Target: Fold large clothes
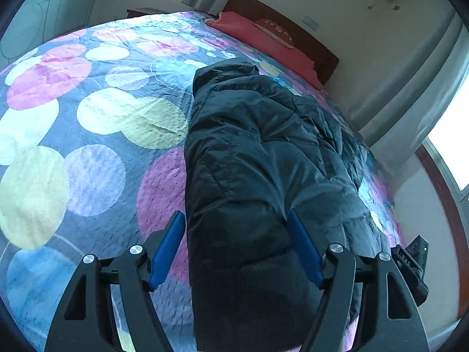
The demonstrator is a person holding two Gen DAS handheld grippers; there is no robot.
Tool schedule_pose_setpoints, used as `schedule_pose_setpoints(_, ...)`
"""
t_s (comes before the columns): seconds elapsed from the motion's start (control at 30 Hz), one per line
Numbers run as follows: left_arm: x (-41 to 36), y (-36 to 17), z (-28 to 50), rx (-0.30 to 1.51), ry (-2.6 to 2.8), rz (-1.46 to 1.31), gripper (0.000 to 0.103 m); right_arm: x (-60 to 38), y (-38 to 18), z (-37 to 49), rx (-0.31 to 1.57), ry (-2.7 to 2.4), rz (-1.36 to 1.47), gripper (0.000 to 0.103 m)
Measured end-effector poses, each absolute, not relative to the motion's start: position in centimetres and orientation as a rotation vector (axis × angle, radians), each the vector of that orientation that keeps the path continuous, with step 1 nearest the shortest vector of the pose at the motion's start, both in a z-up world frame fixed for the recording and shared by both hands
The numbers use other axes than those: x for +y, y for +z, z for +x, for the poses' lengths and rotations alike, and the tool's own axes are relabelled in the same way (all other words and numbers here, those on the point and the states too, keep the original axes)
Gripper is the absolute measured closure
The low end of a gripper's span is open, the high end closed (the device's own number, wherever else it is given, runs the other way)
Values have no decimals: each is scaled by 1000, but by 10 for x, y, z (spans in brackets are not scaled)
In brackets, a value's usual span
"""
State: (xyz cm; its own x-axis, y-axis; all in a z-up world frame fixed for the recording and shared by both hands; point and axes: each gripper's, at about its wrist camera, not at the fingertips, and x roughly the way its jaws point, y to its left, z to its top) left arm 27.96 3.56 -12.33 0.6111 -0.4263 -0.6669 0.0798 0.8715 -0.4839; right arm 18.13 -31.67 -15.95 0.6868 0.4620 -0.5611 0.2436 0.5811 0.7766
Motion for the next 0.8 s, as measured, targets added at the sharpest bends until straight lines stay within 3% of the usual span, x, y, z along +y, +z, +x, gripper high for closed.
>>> schedule_pose_setpoints(0.43, 30, -108, 228, 845, -257, -310, 31, -307, -126, 112, 819, 36, 823, 38)
schedule_pose_setpoints(0.8, 17, -84, 180, 758, -133, -120, 23, -250, -88, 74, 827, -147, 444, 24)
